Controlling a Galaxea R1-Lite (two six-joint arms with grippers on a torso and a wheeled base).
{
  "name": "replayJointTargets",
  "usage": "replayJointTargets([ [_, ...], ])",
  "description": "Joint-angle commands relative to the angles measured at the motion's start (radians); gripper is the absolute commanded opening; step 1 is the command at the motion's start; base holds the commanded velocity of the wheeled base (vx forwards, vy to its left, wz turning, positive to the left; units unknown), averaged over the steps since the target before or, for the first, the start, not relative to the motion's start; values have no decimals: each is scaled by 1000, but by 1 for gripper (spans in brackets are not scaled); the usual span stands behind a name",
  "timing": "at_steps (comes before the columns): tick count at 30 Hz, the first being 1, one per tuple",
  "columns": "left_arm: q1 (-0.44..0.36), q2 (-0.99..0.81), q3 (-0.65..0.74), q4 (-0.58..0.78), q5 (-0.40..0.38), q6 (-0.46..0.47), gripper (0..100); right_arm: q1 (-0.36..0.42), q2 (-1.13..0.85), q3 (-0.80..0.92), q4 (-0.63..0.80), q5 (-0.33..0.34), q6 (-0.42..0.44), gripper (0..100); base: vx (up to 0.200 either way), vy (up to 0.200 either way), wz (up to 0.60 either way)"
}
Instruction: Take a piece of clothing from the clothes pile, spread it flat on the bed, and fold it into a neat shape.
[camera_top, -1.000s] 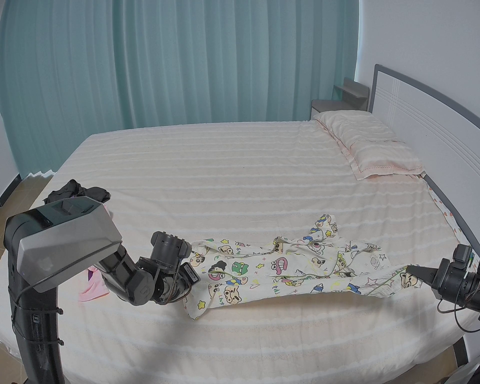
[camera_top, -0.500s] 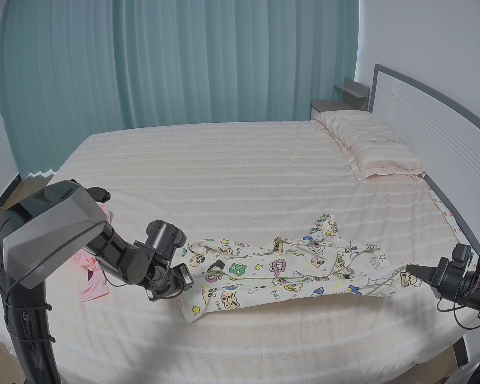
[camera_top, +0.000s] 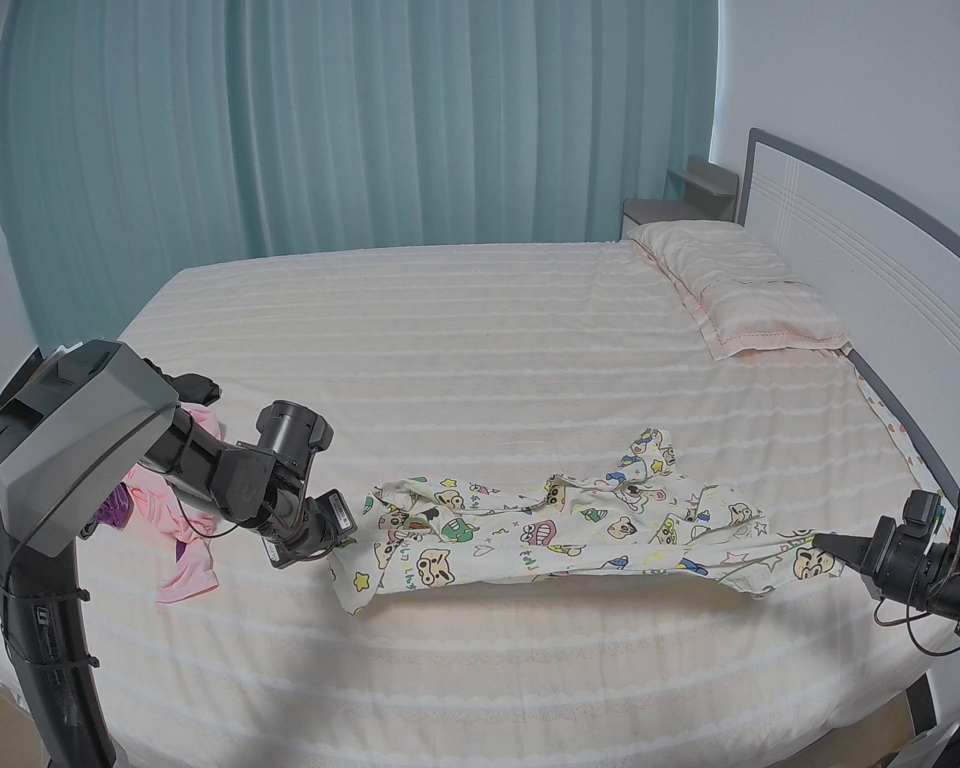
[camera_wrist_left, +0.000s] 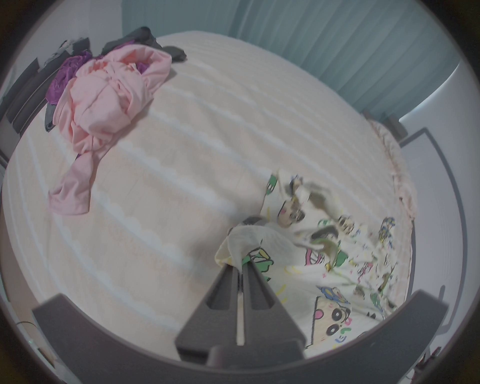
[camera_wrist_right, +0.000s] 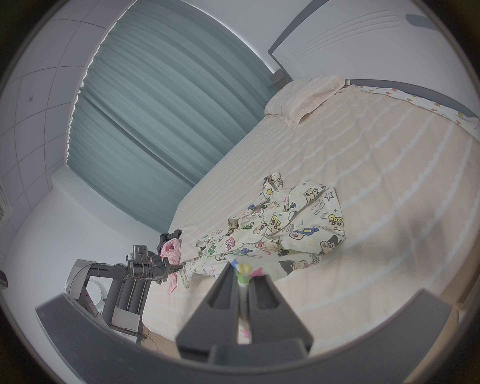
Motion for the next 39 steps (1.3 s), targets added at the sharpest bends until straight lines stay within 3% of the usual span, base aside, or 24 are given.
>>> replayJointTargets([
  [1, 26, -21, -16, 119, -76, 75, 0, -11, 6, -3, 3, 0, -1, 0, 0, 0, 0],
  [6, 38, -28, -54, 269, -103, 138, 0, -13, 12, -3, 3, 0, -3, 0, 0, 0, 0],
  [7, 47, -24, -94, 370, -105, 157, 0, -14, 16, -3, 3, 0, -3, 0, 0, 0, 0],
  [9, 54, -22, -128, 447, -105, 174, 0, -17, 16, -9, 4, 0, -4, 0, 0, 0, 0],
  [14, 61, -2, -145, 573, -89, 250, 0, -20, 18, -9, 6, 0, -4, 0, 0, 0, 0],
  [23, 60, 28, -135, 598, -80, 268, 0, -20, 15, -11, 43, 0, -32, 0, 0, 0, 0],
  [24, 60, 28, -135, 598, -80, 268, 100, -20, 15, -11, 41, 0, -32, 0, 0, 0, 0],
  [35, 58, 7, -97, 596, -117, 262, 100, -19, 6, -8, 43, 0, -32, 0, 0, 0, 0],
  [39, -37, -84, 50, 467, -162, 254, 100, -17, 4, -6, 43, 2, -32, 0, 0, 0, 0],
])
